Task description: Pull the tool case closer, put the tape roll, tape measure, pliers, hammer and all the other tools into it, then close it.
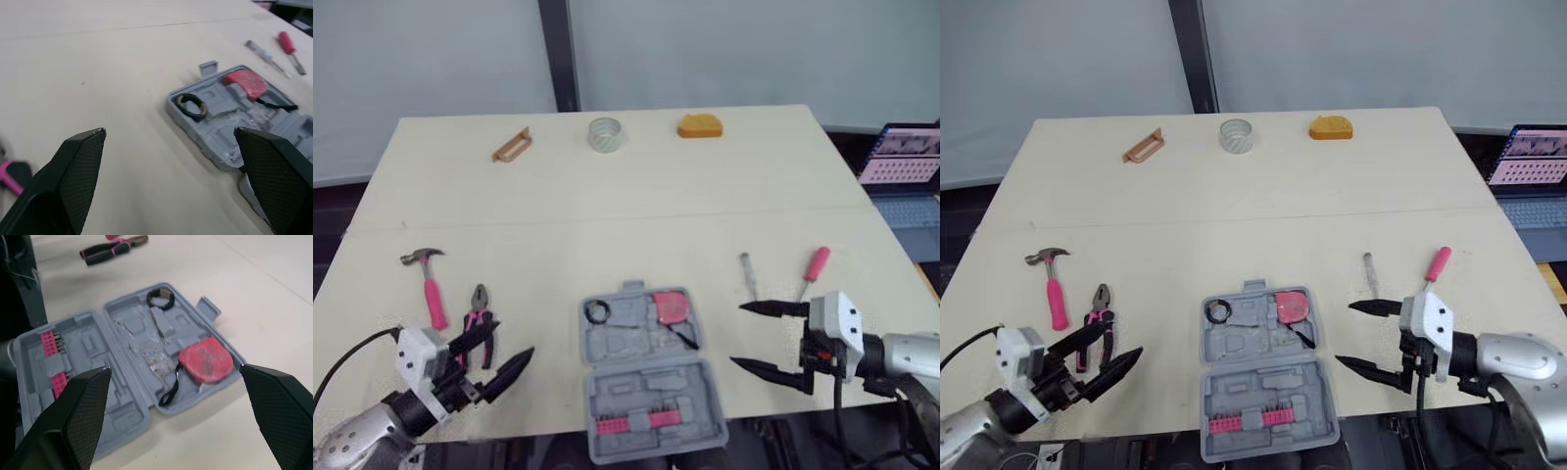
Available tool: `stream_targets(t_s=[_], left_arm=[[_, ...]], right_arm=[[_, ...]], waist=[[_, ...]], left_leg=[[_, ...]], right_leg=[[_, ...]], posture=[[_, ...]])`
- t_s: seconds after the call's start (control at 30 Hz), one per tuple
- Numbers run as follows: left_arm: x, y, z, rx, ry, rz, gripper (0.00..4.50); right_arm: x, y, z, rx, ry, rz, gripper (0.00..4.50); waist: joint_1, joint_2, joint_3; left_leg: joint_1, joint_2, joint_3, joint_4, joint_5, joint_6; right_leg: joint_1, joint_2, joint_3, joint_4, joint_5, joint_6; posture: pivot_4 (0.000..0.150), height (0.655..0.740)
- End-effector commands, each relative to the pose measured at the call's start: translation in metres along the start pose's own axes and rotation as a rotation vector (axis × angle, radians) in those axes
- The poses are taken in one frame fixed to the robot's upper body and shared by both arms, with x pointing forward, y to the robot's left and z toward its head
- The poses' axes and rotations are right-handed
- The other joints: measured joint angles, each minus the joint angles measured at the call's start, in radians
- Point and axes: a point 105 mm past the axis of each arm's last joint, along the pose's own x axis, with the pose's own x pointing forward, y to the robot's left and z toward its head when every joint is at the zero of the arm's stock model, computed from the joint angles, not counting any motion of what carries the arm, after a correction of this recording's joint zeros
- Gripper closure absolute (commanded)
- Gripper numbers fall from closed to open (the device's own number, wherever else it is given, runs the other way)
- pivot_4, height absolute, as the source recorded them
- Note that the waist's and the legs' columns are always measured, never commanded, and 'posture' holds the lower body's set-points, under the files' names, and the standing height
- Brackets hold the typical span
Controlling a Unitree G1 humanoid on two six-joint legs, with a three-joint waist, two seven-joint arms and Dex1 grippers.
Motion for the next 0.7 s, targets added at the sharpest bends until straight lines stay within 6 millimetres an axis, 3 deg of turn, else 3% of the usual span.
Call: stream_targets(t_s=[0.03,0.17,0.43,0.7], left_arm=[[-0.004,0.001,0.007,0.019,0.020,0.086,0.00],[-0.006,0.012,0.010,-0.016,0.071,0.244,0.00],[0.012,0.060,0.007,-0.102,0.169,0.480,0.00],[0.038,0.067,-0.012,-0.124,0.257,0.497,0.00]], right_arm=[[0.003,0.001,0.001,-0.009,-0.022,0.021,0.06],[0.003,-0.005,0.001,-0.007,-0.025,0.023,0.06],[0.010,-0.011,0.002,-0.012,-0.031,0.021,0.06],[0.007,-0.013,0.002,-0.019,-0.018,-0.007,0.06]], waist=[[0.002,0.000,0.000],[0.003,-0.001,0.000],[0.002,0.001,-0.001],[0.002,0.000,-0.001]], left_leg=[[0.000,0.000,0.000,0.001,0.000,0.000],[0.000,0.000,0.000,0.001,0.000,0.000],[0.000,0.000,-0.001,0.001,0.001,-0.001],[0.000,0.000,0.000,0.001,0.001,-0.001]], right_leg=[[0.000,0.000,0.000,0.000,0.000,0.000],[0.000,0.000,0.000,0.000,0.001,-0.001],[0.000,0.001,0.000,0.001,0.001,-0.001],[0.000,0.001,0.001,0.000,0.001,-0.001]], posture=[[0.150,0.7400],[0.150,0.7400],[0.150,0.7400],[0.150,0.7400]])
